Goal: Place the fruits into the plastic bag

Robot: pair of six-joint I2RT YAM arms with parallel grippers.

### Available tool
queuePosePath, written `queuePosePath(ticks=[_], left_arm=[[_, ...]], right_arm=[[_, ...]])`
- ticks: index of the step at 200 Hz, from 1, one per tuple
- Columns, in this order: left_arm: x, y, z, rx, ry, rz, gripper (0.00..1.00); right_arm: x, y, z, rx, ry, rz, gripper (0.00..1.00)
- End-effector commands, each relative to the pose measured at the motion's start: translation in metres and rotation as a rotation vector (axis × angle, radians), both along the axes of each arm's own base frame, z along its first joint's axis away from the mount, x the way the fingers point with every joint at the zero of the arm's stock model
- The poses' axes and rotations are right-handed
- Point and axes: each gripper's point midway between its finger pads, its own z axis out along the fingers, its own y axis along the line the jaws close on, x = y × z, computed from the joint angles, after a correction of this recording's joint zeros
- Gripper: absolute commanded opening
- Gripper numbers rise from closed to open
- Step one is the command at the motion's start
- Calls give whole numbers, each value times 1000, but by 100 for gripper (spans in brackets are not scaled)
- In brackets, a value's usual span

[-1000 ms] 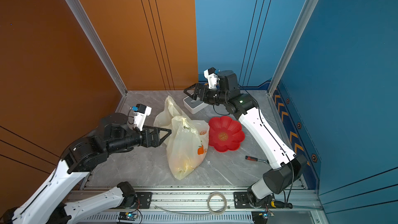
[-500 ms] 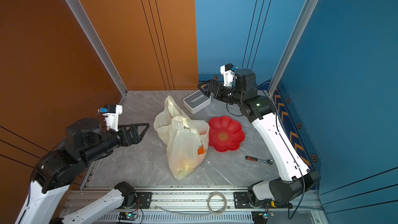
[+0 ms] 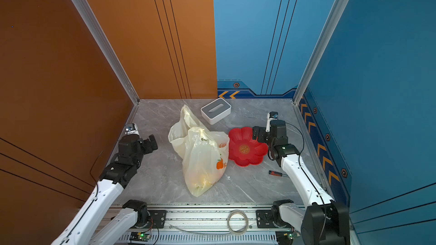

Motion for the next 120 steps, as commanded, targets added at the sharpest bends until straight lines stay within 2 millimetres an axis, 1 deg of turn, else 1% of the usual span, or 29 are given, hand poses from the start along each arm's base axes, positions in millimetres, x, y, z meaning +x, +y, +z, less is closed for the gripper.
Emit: queuePosePath(ticks=[1, 9, 22, 31, 47, 52, 66, 76, 83, 97, 106, 112, 120], left_arm=[[27, 21, -4, -36, -189, -2, 99], [32, 24, -16, 8, -187, -8, 98], [40, 23, -43, 55, -141, -47, 98], [45, 25, -58, 52, -117, -47, 98], [58, 22, -64, 47, -134, -78, 98], [62, 20, -65, 63, -140, -90, 98], [69, 17, -82, 50, -116, -98, 98], [71, 10, -92, 65, -133, -117, 98], [72, 3, -92, 97, -168, -135, 98], [73, -22, -102, 182, -173, -209, 98], [77, -36, -101, 245, -198, -242, 98], [78, -39, -102, 274, -172, -242, 98], [79, -35, -106, 271, -119, -222, 98]], right_arm=[[20, -31, -12, -112, -97, -63, 98], [22, -36, -26, -112, -96, -71, 98], [23, -41, -45, -96, -112, -82, 98], [25, -41, -50, -95, -158, -74, 98], [21, -41, -59, -121, -214, -61, 99], [21, -41, -57, -127, -247, -59, 99], [17, -40, -61, -126, -290, -53, 99], [14, -40, -64, -123, -315, -52, 99], [11, -41, -67, -122, -335, -57, 99], [6, -42, -70, -118, -386, -68, 99], [4, -46, -68, -116, -410, -89, 100], [4, -49, -68, -117, -397, -105, 100], [5, -51, -70, -116, -371, -112, 100]])
